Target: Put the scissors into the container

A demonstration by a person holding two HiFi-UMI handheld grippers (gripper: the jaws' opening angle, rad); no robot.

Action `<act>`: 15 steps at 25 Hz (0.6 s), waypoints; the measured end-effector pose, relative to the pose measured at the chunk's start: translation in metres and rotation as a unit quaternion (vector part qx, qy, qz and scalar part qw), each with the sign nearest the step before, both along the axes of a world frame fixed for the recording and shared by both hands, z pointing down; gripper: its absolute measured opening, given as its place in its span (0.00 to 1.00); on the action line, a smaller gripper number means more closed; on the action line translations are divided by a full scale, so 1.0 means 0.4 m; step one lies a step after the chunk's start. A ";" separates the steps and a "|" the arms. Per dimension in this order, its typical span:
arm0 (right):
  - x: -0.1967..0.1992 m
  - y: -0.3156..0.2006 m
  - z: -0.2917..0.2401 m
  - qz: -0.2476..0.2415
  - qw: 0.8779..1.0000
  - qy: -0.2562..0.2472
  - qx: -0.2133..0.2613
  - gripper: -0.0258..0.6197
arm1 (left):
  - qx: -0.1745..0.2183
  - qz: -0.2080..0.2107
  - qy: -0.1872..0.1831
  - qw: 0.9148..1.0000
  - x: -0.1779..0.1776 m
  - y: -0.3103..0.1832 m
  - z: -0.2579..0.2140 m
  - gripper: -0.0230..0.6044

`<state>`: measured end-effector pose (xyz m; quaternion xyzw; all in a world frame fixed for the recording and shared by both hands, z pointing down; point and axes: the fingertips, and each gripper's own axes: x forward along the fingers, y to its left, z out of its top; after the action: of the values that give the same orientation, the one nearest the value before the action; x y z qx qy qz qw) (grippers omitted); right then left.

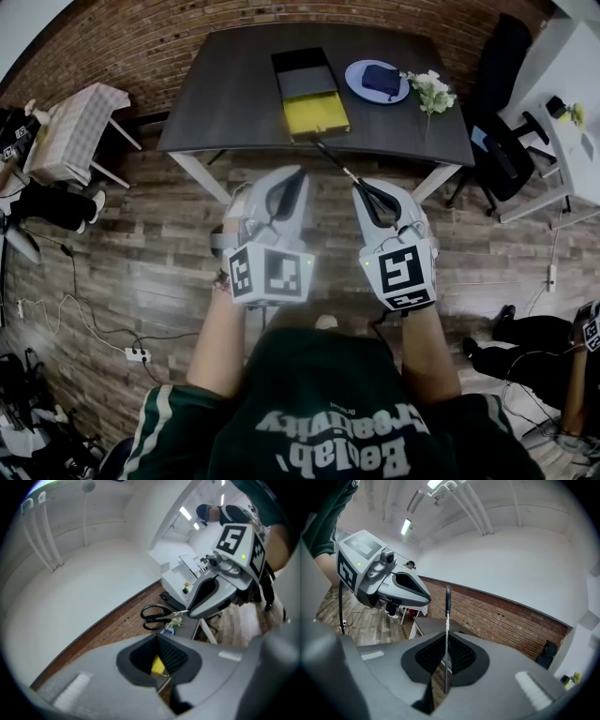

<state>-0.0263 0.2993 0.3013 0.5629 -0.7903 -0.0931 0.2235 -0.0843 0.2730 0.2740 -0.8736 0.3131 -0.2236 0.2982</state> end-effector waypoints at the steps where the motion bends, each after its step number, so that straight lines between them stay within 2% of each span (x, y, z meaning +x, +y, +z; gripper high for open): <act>1: 0.002 -0.008 0.001 0.001 1.000 0.000 -0.001 0.07 | -0.001 0.000 0.000 1.000 0.002 -0.009 0.001 0.04; 15: -0.007 -0.110 -0.007 -0.007 1.000 0.017 0.001 0.07 | 0.015 -0.008 -0.014 1.000 -0.007 -0.109 -0.003 0.04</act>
<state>-0.0290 0.2552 0.2983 0.5559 -0.7901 -0.1049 0.2360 -0.0872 0.2294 0.2730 -0.8634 0.3190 -0.2329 0.3138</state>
